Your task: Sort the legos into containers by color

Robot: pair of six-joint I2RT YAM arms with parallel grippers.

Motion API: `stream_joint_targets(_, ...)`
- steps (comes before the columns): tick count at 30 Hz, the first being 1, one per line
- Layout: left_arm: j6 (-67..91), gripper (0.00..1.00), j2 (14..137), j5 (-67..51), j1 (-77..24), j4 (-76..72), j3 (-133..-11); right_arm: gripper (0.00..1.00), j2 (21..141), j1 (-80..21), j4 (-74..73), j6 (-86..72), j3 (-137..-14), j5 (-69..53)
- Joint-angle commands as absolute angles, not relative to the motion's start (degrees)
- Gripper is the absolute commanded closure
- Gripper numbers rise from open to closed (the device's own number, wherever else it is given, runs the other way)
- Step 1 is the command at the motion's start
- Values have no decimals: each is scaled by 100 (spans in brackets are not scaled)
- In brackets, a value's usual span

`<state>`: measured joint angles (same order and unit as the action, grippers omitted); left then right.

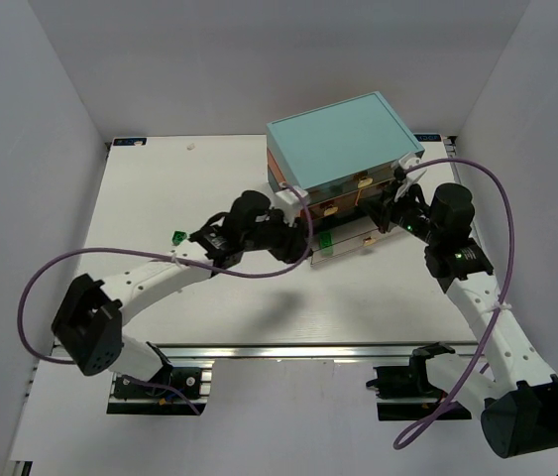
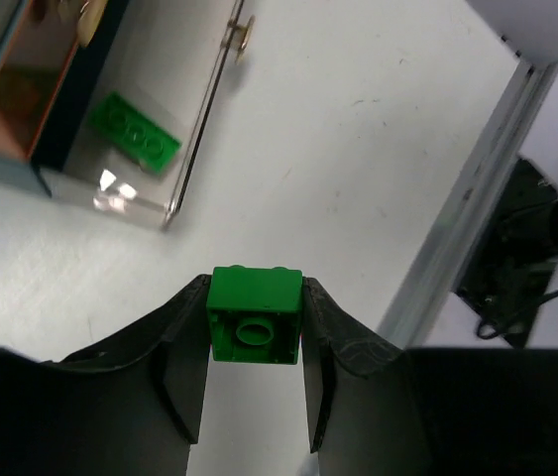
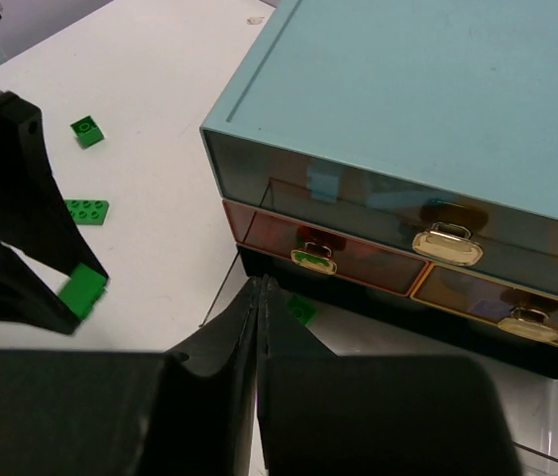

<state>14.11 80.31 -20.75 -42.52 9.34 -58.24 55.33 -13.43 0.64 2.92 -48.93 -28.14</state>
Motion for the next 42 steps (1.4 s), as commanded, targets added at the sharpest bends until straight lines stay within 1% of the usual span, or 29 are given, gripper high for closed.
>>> stream_joint_targets(1,240,100,8584,-1242,-4710,361,-6361,100,5484,-1222,396,255,-4843,-2742)
stream_joint_targets(3,19,100,8945,-1030,-4947,343,-6608,100,5476,-1169,413,264,-4834,-2733)
stream_joint_targets(4,-217,100,9278,-776,-5018,343,-6757,100,5467,-1152,413,264,-4825,-2742)
stream_joint_targets(7,-535,100,9780,-91,-5247,343,-7267,100,5441,-1064,439,264,-4799,-2795)
stream_joint_targets(11,-773,100,10220,840,-5370,62,-7742,100,5423,-958,457,220,-4764,-2988)
stream_joint_targets(15,-888,100,10590,1397,-5370,-141,-8093,100,5423,-888,457,211,-4755,-3102)
stream_joint_targets(18,-870,95,10871,1599,-5370,-62,-8392,100,5432,-826,448,211,-4737,-3190)
stream_joint_targets(19,-870,91,10950,1652,-5370,147,-8489,100,5440,-817,448,211,-4729,-3225)
stream_joint_targets(20,-853,80,11021,1748,-5370,219,-8577,100,5458,-783,440,211,-4729,-3295)
stream_joint_targets(21,-826,72,11135,1784,-5370,289,-8700,100,5458,-774,431,211,-4729,-3331)
stream_joint_targets(22,-817,57,11171,1793,-5370,421,-8745,100,5484,-747,413,220,-4729,-3435)
stream_joint_targets(23,-809,50,11197,1802,-5370,448,-8763,98,5510,-712,404,228,-4737,-3489)
stream_joint_targets(25,-782,43,11188,1802,-5370,483,-8754,90,5528,-712,387,237,-4737,-3620)
stream_joint_targets(26,-756,38,11154,1793,-5370,492,-8745,82,5554,-703,369,290,-4737,-3778)
stream_joint_targets(28,-712,34,11092,1697,-5370,579,-8771,74,5581,-677,334,369,-4737,-3937)
stream_joint_targets(29,-686,33,11057,1653,-5370,606,-8780,67,5598,-668,317,500,-4737,-4129)
stream_joint_targets(30,-659,31,11013,1609,-5370,633,-8780,65,5599,-659,299,544,-4729,-4200)
stream_joint_targets(32,-572,30,10820,1477,-5370,685,-8737,59,5590,-642,290,650,-4694,-4420)
stream_joint_targets(34,-501,31,10645,1302,-5370,764,-8693,58,5581,-615,281,799,-4685,-4561)
stream_joint_targets(35,-449,36,10435,1222,-5370,826,-8614,58,5538,-615,273,878,-4676,-4631)
stream_joint_targets(36,-370,57,10285,1100,-5370,896,-8561,60,5520,-607,264,1053,-4641,-4649)
stream_joint_targets(37,-291,71,10153,977,-5370,1044,-8491,62,5485,-580,255,1168,-4623,-4710)
stream_joint_targets(38,-203,86,9751,941,-5318,1115,-8247,70,5423,-580,229,1308,-4588,-4728)
stream_joint_targets(39,-72,100,9512,871,-5265,1177,-8079,74,5405,-580,229,1457,-4501,-4816)
stream_joint_targets(40,130,100,9257,888,-5265,1265,-7886,79,5362,-606,281,1737,-4430,-5060)
stream_joint_targets(41,201,100,8707,1192,-5204,1283,-7431,81,5370,-633,290,1853,-4377,-5184)
stream_joint_targets(42,228,100,8414,1378,-5203,1283,-7201,83,5388,-650,281,2011,-4307,-5351)
